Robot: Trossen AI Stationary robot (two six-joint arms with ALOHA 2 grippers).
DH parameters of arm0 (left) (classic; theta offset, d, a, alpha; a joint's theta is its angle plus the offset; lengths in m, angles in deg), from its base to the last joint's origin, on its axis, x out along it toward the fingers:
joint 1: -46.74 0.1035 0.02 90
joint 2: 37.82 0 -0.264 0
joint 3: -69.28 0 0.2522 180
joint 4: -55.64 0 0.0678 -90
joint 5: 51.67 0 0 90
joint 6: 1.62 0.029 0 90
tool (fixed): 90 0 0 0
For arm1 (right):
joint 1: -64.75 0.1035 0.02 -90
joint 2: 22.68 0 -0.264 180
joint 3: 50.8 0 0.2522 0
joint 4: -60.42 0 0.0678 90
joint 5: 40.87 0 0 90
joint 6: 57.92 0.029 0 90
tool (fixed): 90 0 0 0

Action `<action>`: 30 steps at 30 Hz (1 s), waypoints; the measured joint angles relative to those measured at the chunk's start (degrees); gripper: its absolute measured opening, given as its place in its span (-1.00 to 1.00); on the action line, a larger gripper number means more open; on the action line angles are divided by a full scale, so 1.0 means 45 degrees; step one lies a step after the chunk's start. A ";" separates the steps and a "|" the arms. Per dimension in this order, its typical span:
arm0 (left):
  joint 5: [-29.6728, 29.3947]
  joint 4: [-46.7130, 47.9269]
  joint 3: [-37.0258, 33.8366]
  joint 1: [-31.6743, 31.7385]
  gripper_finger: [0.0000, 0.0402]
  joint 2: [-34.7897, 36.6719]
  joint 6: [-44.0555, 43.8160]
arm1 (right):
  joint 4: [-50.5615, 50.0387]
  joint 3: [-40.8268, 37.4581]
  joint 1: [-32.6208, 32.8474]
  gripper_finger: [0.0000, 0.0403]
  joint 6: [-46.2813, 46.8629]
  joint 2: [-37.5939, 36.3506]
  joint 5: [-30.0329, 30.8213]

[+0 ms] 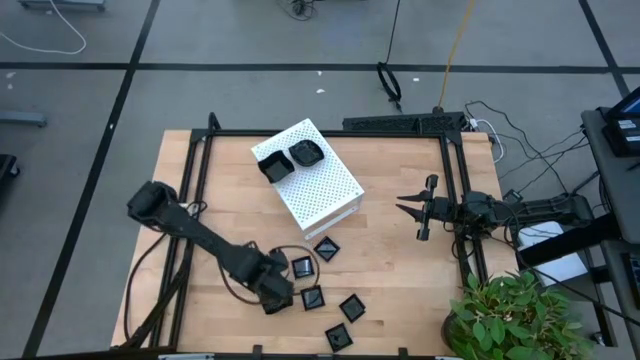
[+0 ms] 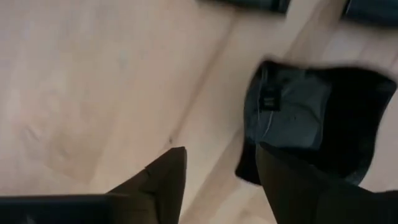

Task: Pick & Place Mini shaped plates
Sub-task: Stack the distorted square plate on top of the stacked distorted square plates on the shelf

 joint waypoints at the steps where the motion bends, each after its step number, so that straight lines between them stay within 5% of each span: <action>1: 0.0128 -0.0005 0.0000 -0.0104 0.01 -0.0166 -0.0093 | 0.0000 -0.0005 0.0000 -0.64 0.0000 0.0000 0.0000; 30: -0.0097 -0.3002 -0.1399 -0.0391 -0.02 -0.0562 0.0817 | 0.0000 -0.0002 0.0002 -0.64 -0.0002 0.0000 0.0000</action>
